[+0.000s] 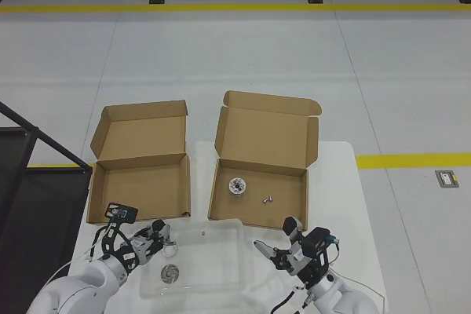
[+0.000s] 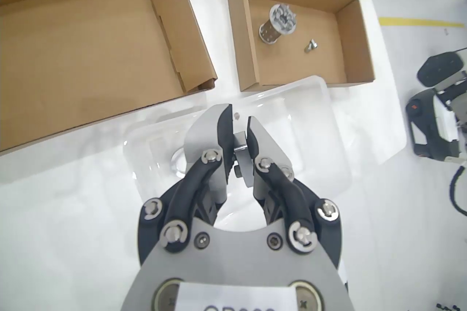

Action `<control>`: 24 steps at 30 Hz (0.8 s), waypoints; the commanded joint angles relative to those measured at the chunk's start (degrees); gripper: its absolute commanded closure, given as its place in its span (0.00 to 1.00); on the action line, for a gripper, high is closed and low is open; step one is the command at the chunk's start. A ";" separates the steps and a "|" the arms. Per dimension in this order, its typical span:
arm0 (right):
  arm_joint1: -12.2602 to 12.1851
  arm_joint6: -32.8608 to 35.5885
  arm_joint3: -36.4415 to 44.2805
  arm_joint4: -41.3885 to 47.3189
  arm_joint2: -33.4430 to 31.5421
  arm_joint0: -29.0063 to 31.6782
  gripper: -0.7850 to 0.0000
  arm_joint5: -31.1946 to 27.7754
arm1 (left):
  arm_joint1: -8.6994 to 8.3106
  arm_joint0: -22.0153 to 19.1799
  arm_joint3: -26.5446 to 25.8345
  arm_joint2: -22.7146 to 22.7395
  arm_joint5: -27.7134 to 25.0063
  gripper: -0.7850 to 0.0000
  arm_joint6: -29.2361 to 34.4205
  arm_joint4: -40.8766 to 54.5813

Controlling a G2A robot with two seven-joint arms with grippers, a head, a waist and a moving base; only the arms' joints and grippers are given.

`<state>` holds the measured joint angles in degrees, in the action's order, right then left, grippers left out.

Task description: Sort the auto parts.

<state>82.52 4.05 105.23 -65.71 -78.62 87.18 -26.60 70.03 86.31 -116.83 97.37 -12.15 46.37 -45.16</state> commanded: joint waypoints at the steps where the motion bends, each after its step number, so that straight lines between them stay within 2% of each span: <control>1: 0.00 0.00 0.00 0.00 0.00 0.00 0.00 0.00 | 0.01 -0.04 -0.03 -0.19 0.12 1.00 0.12 -1.08; 13: 0.00 0.00 0.00 0.00 0.00 0.00 0.00 0.00 | 0.00 0.27 0.27 -0.45 0.35 1.00 -0.36 -0.83; 24: 0.00 0.00 0.00 0.00 0.00 0.00 0.00 0.00 | 0.30 -4.91 5.16 2.06 15.64 1.00 -10.12 1.83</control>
<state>82.52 4.05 105.23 -65.71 -78.62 87.18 -26.60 70.28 82.15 -112.67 99.40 1.59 37.57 -43.34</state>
